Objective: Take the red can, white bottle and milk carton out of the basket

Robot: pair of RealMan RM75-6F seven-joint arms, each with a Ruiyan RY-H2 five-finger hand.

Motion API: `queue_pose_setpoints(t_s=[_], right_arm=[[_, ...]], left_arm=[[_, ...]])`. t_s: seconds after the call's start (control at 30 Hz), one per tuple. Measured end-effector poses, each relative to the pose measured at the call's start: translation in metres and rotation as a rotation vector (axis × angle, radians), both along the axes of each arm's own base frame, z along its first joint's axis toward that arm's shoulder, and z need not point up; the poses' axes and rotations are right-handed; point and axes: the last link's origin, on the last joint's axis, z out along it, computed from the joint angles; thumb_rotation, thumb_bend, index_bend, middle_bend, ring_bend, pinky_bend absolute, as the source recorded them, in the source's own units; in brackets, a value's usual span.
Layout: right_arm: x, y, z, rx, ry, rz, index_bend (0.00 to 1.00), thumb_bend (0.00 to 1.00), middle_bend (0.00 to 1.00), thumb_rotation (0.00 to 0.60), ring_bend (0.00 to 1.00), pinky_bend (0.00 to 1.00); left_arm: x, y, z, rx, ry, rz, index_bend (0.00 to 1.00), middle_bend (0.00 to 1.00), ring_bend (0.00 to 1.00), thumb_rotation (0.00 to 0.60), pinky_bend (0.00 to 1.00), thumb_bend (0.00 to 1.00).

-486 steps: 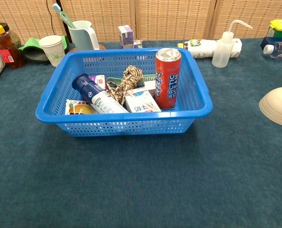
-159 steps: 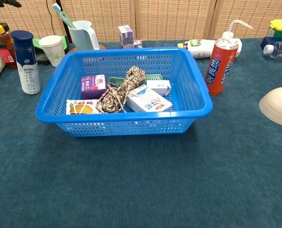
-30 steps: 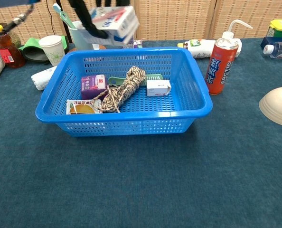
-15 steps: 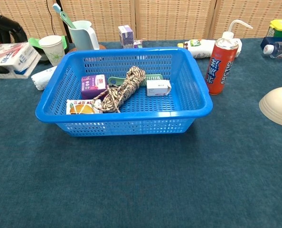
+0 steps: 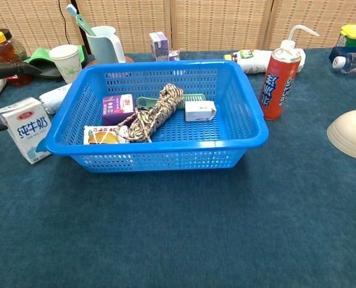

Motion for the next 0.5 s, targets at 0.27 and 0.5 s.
queue_pose_setpoints(t_s=[0.27,0.5], right_arm=[[0.004,0.003,0.002,-0.004,-0.006,0.020,0.00,0.00,0.00,0.600,0.00,0.00],[0.009,0.008,0.003,-0.007,0.012,0.040,0.00,0.00,0.00,0.600,0.00,0.00]], left_arm=[[-0.003,-0.025,0.044,0.151,-0.164,0.051,0.00,0.00,0.00,0.600,0.00,0.21],[-0.027,-0.070,0.070,0.252,-0.242,0.159,0.00,0.00,0.00,0.600,0.00,0.16]])
